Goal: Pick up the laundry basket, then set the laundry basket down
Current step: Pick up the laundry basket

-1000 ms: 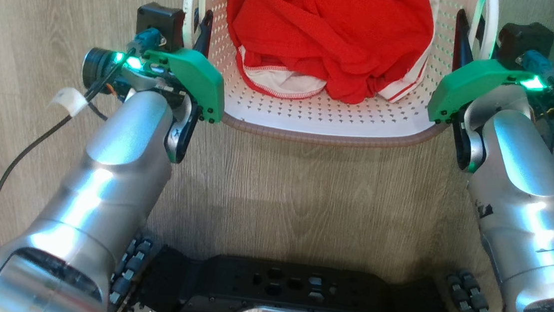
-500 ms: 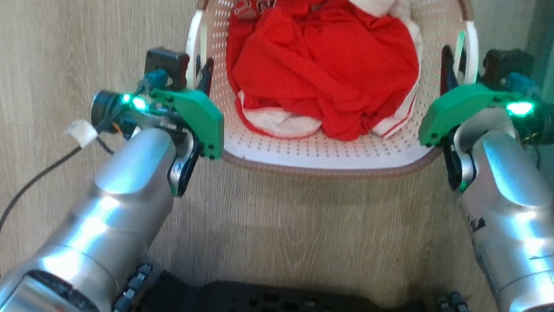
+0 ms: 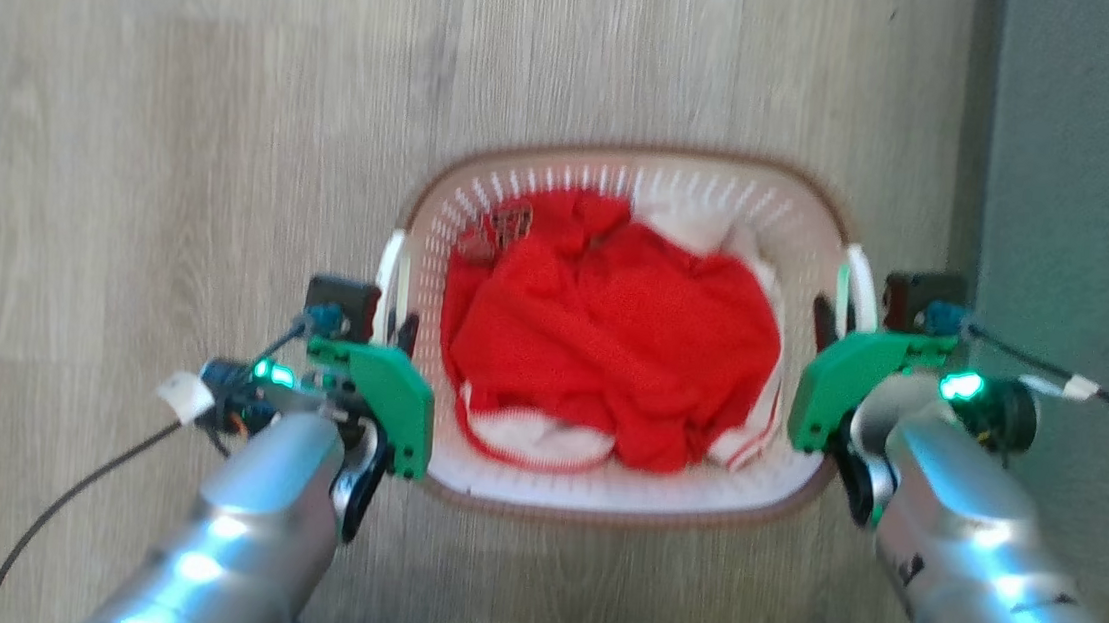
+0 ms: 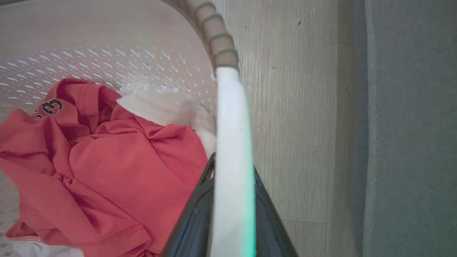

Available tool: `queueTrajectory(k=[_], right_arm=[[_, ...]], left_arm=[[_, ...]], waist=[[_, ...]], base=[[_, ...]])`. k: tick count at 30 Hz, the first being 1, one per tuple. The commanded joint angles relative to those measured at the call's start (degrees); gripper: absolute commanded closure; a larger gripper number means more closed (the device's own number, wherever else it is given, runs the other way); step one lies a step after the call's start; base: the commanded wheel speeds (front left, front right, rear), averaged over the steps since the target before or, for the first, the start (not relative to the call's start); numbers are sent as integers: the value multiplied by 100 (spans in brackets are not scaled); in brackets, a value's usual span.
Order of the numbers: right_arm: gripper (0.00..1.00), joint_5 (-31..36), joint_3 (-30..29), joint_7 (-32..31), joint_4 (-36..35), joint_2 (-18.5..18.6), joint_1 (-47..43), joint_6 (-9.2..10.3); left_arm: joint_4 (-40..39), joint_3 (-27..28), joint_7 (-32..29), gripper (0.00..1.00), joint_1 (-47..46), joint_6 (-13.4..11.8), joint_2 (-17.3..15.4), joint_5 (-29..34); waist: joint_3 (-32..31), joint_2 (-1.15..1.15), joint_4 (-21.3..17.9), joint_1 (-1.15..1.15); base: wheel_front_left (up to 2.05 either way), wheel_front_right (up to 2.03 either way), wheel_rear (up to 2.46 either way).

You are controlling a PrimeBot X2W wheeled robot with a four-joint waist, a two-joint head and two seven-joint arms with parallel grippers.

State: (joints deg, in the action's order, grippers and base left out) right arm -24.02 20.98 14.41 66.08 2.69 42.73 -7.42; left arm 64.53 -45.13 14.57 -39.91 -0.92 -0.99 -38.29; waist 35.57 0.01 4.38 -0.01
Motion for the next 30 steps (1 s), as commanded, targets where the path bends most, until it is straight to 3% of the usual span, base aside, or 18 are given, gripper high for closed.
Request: queueTrajectory(k=[1, 15, 30], right_arm=[[100, -156, 263, -34, 51, 19, -297, -7], [100, -1356, 1508, -773, 172, 19, -1012, -7], [100, -2211, 2275, -939, 221, 19, -1528, -7]], left_arm=[[78, -33, -34, 100, 166, 50, -188, -86], [375, -662, -531, 100, 790, 187, -188, -651], [532, -1010, -751, 100, 1327, 292, -188, -1011]], waist=[[-460, -1, -28, 1], [-1782, -1, -95, 1], [-2803, -1, -80, 1]], base=[[0, 0, 0], [0, 0, 0], [0, 0, 0]])
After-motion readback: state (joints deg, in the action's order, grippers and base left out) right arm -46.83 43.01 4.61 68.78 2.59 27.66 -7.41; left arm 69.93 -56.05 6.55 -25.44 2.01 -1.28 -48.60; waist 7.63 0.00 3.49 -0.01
